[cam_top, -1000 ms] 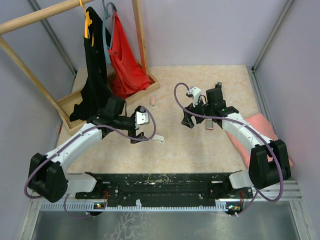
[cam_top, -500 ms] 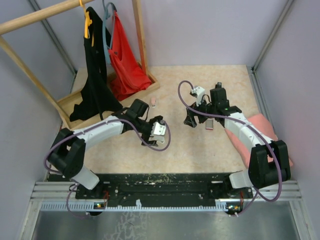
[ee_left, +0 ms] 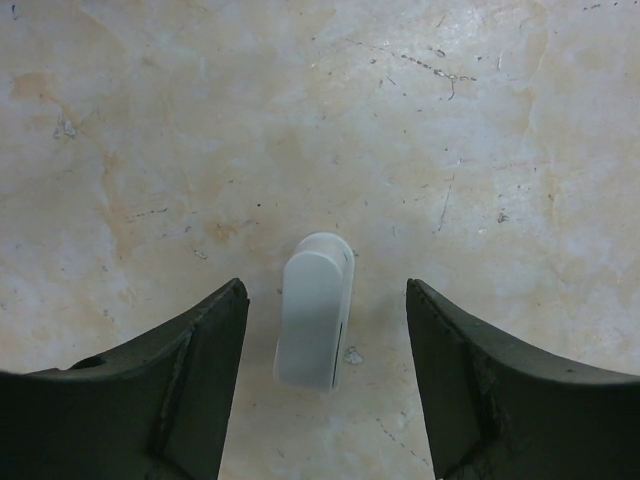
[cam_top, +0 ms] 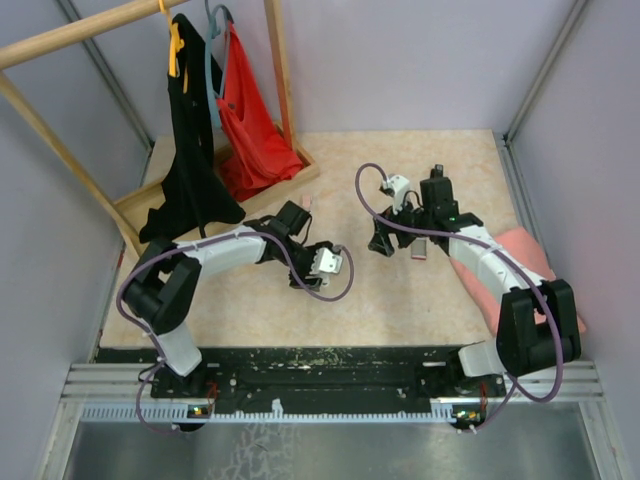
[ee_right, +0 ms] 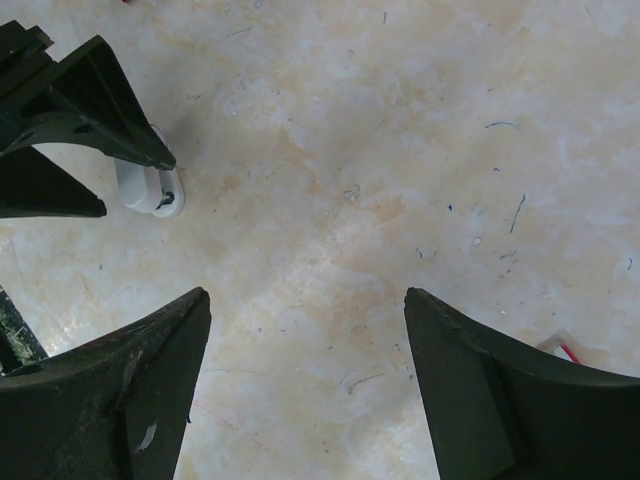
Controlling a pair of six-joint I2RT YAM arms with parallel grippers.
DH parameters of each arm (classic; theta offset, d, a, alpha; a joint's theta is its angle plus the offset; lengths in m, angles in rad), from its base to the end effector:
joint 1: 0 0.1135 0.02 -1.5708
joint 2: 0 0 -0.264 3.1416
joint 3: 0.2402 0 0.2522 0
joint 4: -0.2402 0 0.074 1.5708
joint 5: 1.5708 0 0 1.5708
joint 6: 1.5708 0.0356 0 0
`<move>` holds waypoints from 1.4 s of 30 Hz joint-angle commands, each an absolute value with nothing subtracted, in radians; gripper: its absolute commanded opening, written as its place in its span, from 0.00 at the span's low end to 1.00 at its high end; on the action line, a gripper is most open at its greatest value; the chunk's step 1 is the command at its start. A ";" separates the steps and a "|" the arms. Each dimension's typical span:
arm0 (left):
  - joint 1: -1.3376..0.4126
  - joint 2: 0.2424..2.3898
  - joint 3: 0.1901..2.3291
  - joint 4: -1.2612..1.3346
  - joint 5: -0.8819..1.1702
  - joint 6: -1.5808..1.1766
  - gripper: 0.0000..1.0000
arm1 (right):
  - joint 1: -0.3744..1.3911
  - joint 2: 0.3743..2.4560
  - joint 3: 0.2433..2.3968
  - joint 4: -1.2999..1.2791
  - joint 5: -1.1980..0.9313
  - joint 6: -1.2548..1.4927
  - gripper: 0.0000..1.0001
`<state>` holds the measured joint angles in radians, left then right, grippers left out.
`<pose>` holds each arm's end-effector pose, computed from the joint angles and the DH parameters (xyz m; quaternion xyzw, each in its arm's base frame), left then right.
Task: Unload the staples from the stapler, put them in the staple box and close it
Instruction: Pick up the stapler from the center of the board.
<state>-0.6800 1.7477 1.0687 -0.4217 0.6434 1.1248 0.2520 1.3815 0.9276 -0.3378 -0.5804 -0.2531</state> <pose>0.2519 -0.2311 0.1749 0.7697 0.5140 -0.2512 0.2833 0.2757 0.0911 0.2455 -0.3267 0.8311 0.2645 0.3640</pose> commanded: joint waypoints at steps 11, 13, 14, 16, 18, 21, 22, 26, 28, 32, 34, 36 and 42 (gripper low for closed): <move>-0.724 1.801 1.100 -0.379 0.597 1.054 0.38 | 0.245 1.394 0.928 -0.308 -0.615 -0.273 0.77; -0.724 1.796 1.098 -0.360 0.588 1.040 0.29 | 0.244 1.396 0.927 -0.308 -0.616 -0.275 0.77; -0.724 1.794 1.099 -0.353 0.583 1.028 0.25 | 0.245 1.400 0.929 -0.308 -0.617 -0.273 0.77; -0.724 1.786 1.103 -0.338 0.568 1.003 0.20 | 0.245 1.404 0.931 -0.308 -0.620 -0.271 0.77; -0.724 1.775 1.118 -0.330 0.554 0.975 0.17 | 0.244 1.408 0.935 -0.311 -0.628 -0.263 0.77; -0.724 1.752 1.144 -0.322 0.531 0.931 0.10 | 0.245 1.413 0.950 -0.313 -0.655 -0.229 0.77; -0.724 1.745 1.156 -0.319 0.519 0.910 0.07 | 0.245 1.416 0.956 -0.311 -0.667 -0.209 0.77; -0.722 1.723 1.217 -0.345 0.487 0.828 0.00 | 0.245 1.441 0.993 -0.298 -0.710 -0.118 0.77; -0.719 1.701 1.222 -0.343 0.494 0.797 0.00 | 0.246 1.463 1.028 -0.301 -0.732 -0.075 0.77; -0.714 1.655 1.209 -0.309 0.561 0.762 0.00 | 0.245 1.505 1.100 -0.262 -0.755 0.041 0.76; -0.715 1.637 1.213 -0.305 0.589 0.738 0.00 | 0.245 1.520 1.099 -0.199 -0.771 0.123 0.75; -0.712 1.617 1.212 -0.295 0.608 0.720 0.00 | 0.245 1.532 1.079 -0.132 -0.791 0.212 0.73; -0.707 1.546 1.156 -0.211 0.626 0.674 0.00 | 0.245 1.571 0.992 -0.001 -0.880 0.348 0.64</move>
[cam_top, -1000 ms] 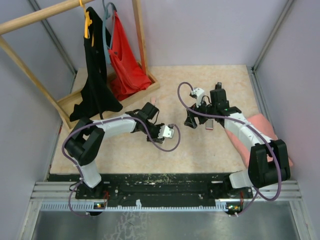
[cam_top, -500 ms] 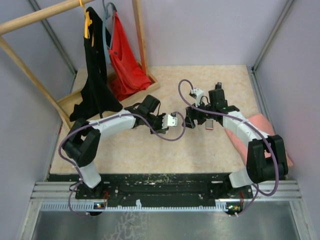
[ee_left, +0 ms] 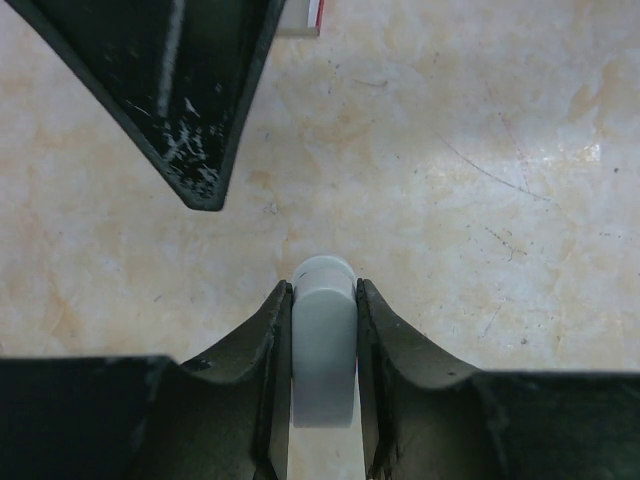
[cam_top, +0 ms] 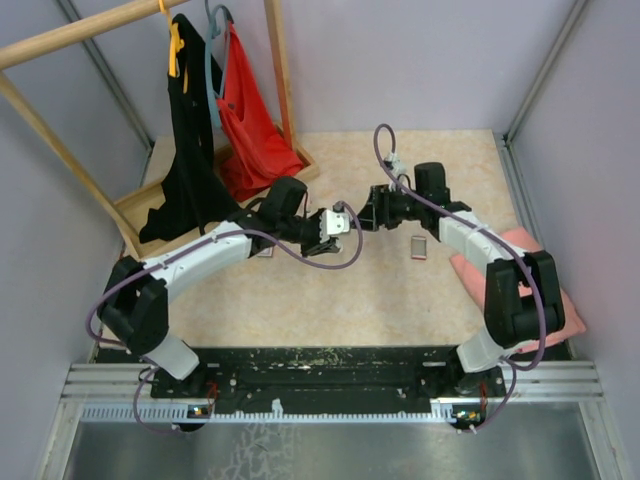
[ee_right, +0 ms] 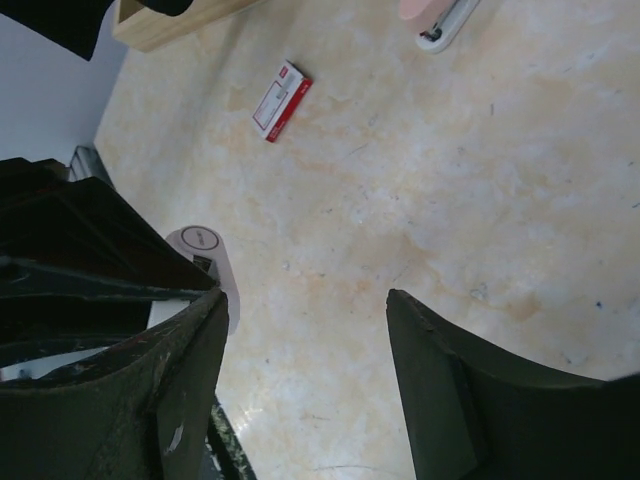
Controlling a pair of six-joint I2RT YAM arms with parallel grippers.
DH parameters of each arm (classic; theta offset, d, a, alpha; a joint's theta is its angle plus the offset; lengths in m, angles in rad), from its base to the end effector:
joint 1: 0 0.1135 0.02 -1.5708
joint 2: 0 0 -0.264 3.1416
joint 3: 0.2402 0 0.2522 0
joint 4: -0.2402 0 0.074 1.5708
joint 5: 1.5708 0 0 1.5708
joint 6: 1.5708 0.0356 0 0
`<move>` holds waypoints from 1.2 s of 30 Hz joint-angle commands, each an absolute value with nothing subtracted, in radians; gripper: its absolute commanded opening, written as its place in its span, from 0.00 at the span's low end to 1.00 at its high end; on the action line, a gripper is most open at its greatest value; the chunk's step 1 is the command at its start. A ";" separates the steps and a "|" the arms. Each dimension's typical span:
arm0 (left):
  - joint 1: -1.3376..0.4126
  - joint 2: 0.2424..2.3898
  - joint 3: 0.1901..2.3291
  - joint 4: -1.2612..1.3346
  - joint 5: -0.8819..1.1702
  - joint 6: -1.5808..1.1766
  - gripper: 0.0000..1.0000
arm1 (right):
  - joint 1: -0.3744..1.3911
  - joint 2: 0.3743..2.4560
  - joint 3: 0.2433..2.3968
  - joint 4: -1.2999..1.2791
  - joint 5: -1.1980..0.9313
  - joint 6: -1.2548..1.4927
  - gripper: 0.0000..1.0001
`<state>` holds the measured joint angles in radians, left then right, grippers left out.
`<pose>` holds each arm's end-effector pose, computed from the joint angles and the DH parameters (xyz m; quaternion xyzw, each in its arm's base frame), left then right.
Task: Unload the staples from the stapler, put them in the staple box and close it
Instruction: Pick up the stapler from the center of the board, then unload the staple at the center of the board.
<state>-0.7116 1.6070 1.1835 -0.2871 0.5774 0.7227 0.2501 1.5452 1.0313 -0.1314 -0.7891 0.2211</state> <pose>0.2571 -0.2474 0.2636 0.6621 0.5787 -0.2566 0.4011 0.3185 0.1074 0.2497 -0.1835 0.8235 0.4307 0.3204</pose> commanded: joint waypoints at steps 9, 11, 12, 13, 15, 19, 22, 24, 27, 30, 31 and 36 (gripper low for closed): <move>-0.696 1.540 1.140 -0.196 0.657 0.650 0.00 | 0.245 1.585 0.929 0.093 -1.046 0.419 0.58; -0.693 1.539 1.139 -0.198 0.665 0.648 0.00 | 0.245 1.586 0.918 0.109 -1.052 0.431 0.57; -0.692 1.539 1.140 -0.200 0.667 0.648 0.00 | 0.245 1.586 0.916 0.113 -1.053 0.434 0.56; -0.692 1.539 1.139 -0.198 0.670 0.647 0.00 | 0.245 1.586 0.914 0.117 -1.057 0.439 0.55; -0.690 1.540 1.140 -0.198 0.668 0.648 0.00 | 0.247 1.589 0.911 0.124 -1.067 0.448 0.54; -0.690 1.545 1.143 -0.198 0.670 0.645 0.00 | 0.251 1.597 0.911 0.129 -1.084 0.455 0.53; -0.690 1.548 1.143 -0.196 0.668 0.643 0.00 | 0.262 1.606 0.911 0.129 -1.095 0.455 0.52; -0.689 1.549 1.143 -0.196 0.666 0.640 0.00 | 0.272 1.613 0.914 0.121 -1.099 0.452 0.51; -0.689 1.549 1.143 -0.193 0.667 0.640 0.00 | 0.284 1.626 0.922 0.096 -1.097 0.432 0.49; -0.689 1.549 1.142 -0.192 0.667 0.637 0.00 | 0.297 1.642 0.929 0.078 -1.098 0.420 0.46; -0.689 1.551 1.143 -0.190 0.667 0.637 0.00 | 0.300 1.643 0.932 0.072 -1.099 0.416 0.46; -0.689 1.557 1.143 -0.192 0.675 0.635 0.00 | 0.315 1.674 0.950 0.049 -1.109 0.406 0.46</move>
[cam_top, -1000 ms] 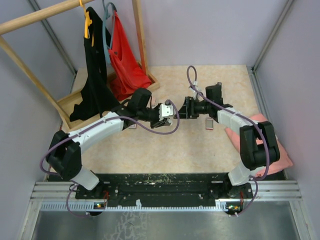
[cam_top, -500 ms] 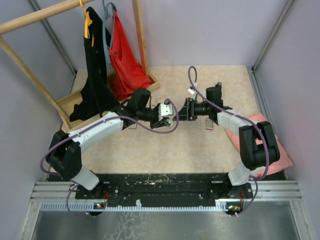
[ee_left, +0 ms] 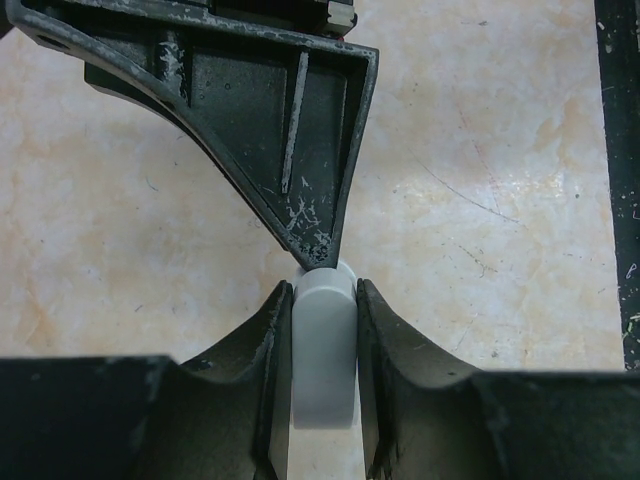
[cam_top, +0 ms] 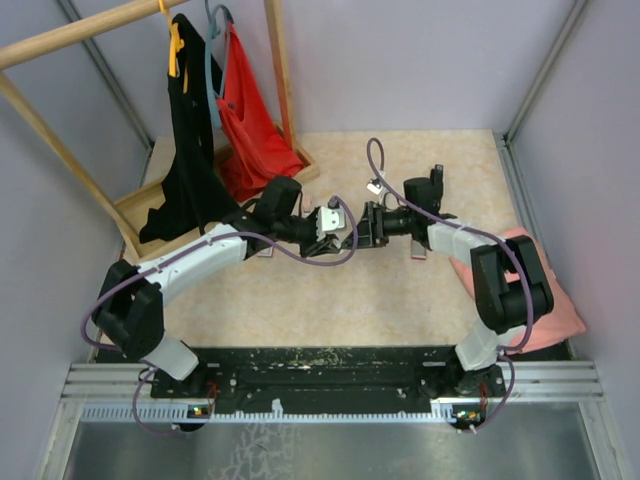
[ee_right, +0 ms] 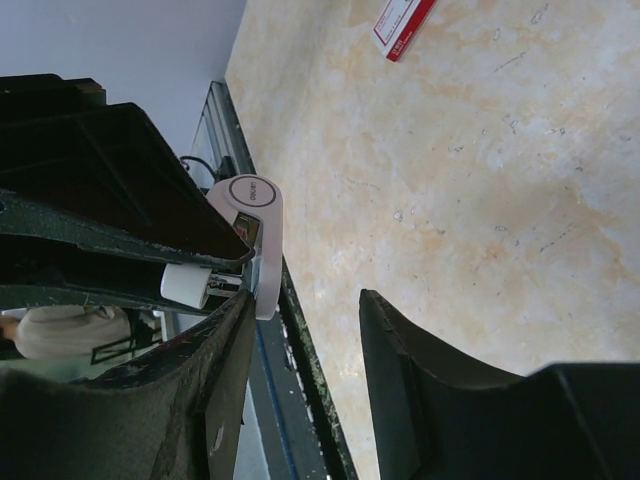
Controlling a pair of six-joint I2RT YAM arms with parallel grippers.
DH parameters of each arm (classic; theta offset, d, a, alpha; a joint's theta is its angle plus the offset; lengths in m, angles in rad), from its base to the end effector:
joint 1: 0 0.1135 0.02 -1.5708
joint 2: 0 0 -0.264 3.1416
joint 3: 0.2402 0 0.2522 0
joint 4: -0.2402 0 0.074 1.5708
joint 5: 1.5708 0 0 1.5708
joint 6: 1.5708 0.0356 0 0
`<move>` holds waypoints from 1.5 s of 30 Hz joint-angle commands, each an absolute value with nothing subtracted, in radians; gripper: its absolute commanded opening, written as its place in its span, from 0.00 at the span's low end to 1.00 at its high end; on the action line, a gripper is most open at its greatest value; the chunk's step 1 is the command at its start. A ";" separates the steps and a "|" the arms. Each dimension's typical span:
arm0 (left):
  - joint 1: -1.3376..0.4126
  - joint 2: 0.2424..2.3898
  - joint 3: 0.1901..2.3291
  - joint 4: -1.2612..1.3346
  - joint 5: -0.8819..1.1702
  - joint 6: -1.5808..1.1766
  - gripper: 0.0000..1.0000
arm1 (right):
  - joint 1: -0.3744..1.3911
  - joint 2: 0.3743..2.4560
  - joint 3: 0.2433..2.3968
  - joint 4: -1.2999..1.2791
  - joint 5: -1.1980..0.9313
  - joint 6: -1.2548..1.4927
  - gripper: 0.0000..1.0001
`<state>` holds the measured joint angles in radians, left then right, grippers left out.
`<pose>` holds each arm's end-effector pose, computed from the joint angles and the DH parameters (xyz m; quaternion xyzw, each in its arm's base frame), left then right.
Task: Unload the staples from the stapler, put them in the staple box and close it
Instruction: Unload the staple at the center of the board.
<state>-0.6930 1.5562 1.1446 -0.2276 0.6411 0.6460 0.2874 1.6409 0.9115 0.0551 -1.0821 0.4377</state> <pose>0.2533 -0.2380 0.2733 0.6372 0.5771 -0.2915 0.4195 0.3094 0.1242 0.2017 -0.1646 0.7871 0.5657 0.1827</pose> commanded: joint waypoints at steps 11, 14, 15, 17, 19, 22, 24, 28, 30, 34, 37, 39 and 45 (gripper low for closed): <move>-0.689 1.569 1.152 -0.195 0.689 0.630 0.00 | 0.336 1.712 0.962 0.054 -1.137 0.432 0.42; -0.689 1.571 1.155 -0.196 0.690 0.629 0.00 | 0.344 1.731 0.970 0.055 -1.153 0.445 0.41; -0.689 1.571 1.155 -0.195 0.692 0.630 0.00 | 0.345 1.736 0.973 0.058 -1.156 0.451 0.40; -0.689 1.571 1.154 -0.196 0.695 0.630 0.00 | 0.345 1.745 0.981 0.060 -1.162 0.459 0.39; -0.689 1.571 1.153 -0.196 0.699 0.630 0.00 | 0.345 1.747 0.985 0.065 -1.167 0.463 0.38; -0.689 1.572 1.153 -0.199 0.710 0.631 0.00 | 0.345 1.752 0.988 0.081 -1.175 0.480 0.36; -0.689 1.574 1.153 -0.201 0.719 0.633 0.00 | 0.345 1.757 0.985 0.105 -1.190 0.509 0.32; -0.689 1.581 1.155 -0.202 0.731 0.631 0.00 | 0.345 1.770 0.982 0.159 -1.220 0.563 0.19; -0.689 1.583 1.158 -0.202 0.732 0.626 0.00 | 0.345 1.778 0.980 0.167 -1.222 0.570 0.09; -0.687 1.578 1.159 -0.184 0.719 0.598 0.00 | 0.344 1.785 0.981 0.164 -1.219 0.557 0.00; -0.668 1.565 1.147 -0.134 0.726 0.550 0.00 | 0.338 1.784 0.985 0.133 -1.194 0.514 0.00; -0.646 1.555 1.140 -0.106 0.749 0.518 0.00 | 0.330 1.781 0.982 0.126 -1.175 0.498 0.00; -0.572 1.508 1.080 0.006 0.823 0.425 0.00 | 0.285 1.783 0.962 0.146 -1.130 0.506 0.00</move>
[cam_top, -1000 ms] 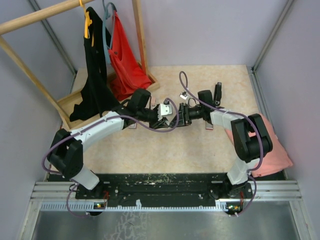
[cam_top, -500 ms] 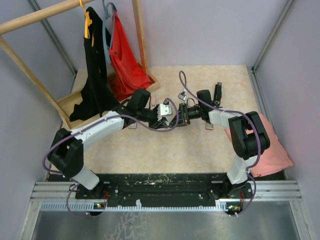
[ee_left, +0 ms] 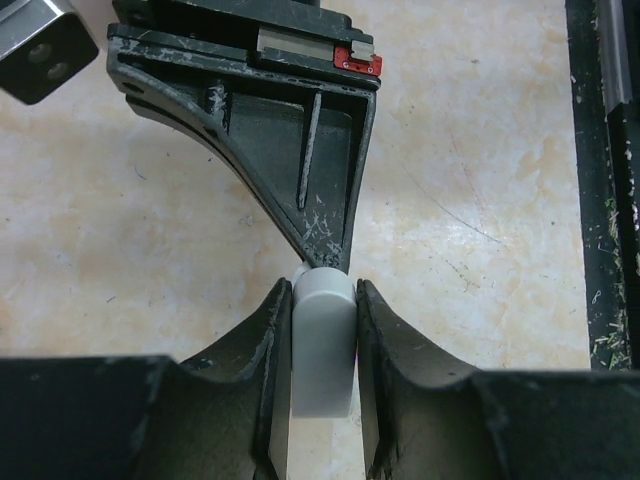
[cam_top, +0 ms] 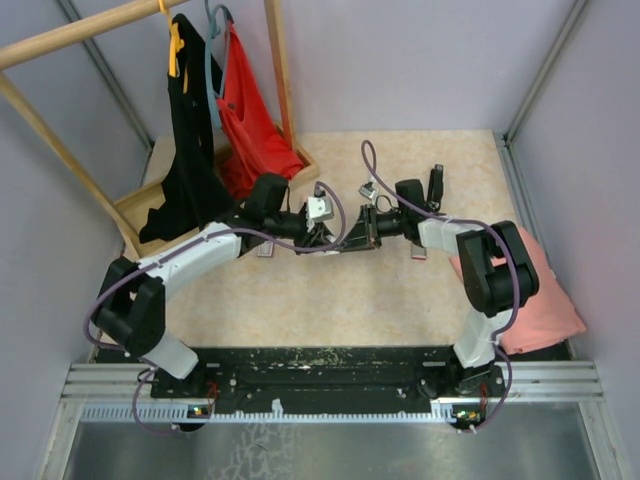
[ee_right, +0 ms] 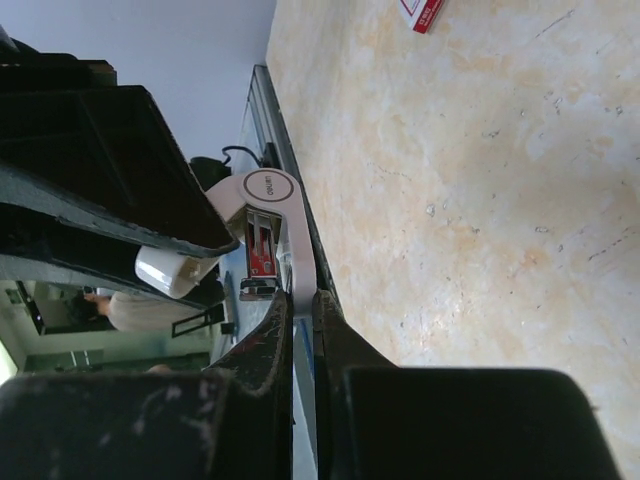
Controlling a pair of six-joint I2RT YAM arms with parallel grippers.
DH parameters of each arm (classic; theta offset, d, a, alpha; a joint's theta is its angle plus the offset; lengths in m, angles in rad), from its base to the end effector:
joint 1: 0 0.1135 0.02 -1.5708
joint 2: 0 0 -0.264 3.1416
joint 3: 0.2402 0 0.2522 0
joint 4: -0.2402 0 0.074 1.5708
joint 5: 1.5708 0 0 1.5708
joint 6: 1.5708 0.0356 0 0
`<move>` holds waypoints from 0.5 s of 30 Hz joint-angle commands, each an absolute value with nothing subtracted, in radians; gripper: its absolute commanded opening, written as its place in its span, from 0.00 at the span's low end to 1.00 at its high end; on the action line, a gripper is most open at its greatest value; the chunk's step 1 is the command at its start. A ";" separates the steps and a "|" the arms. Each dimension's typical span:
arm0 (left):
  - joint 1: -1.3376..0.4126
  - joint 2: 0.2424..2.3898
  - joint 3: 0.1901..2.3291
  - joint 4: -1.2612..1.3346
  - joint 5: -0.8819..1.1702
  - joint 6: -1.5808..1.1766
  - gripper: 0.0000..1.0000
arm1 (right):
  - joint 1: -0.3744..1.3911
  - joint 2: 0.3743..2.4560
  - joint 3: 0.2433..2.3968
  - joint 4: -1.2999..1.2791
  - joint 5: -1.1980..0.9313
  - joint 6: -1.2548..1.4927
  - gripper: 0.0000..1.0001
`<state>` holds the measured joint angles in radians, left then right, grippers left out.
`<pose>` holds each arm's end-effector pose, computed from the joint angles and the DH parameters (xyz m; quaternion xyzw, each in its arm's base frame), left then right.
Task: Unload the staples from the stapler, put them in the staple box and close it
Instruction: Unload the staple at the center of the board.
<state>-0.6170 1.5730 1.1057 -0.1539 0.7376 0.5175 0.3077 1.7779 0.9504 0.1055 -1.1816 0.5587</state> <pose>0.2699 -0.2208 0.2623 0.5847 0.6111 -0.3414 0.4099 0.3235 0.1374 0.1743 -0.1328 0.7796 0.6043 0.0973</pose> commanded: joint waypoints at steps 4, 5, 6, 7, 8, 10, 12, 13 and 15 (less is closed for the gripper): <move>-0.550 1.487 1.039 0.062 0.825 0.405 0.00 | 0.269 1.783 0.959 0.144 -1.120 0.500 0.00; -0.548 1.486 1.029 0.069 0.812 0.404 0.01 | 0.265 1.781 0.957 0.145 -1.122 0.501 0.00; -0.546 1.484 1.024 0.078 0.798 0.401 0.02 | 0.261 1.777 0.958 0.146 -1.124 0.501 0.00; -0.542 1.481 1.012 0.088 0.785 0.397 0.03 | 0.256 1.773 0.959 0.147 -1.124 0.501 0.00; -0.537 1.478 1.002 0.100 0.778 0.394 0.04 | 0.251 1.767 0.957 0.148 -1.124 0.502 0.00; -0.523 1.470 0.984 0.126 0.766 0.379 0.06 | 0.238 1.755 0.954 0.156 -1.128 0.509 0.00; -0.504 1.460 0.973 0.148 0.769 0.364 0.09 | 0.226 1.746 0.948 0.173 -1.134 0.522 0.00; -0.496 1.456 0.969 0.155 0.774 0.360 0.11 | 0.221 1.740 0.944 0.181 -1.139 0.527 0.00; -0.485 1.446 0.963 0.165 0.778 0.352 0.15 | 0.213 1.733 0.939 0.187 -1.141 0.533 0.00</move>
<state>-0.5331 1.5078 0.9714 0.0898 0.7944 0.4026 0.2508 1.7775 0.9497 0.1356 -1.1683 0.5667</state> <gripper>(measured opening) 0.324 0.036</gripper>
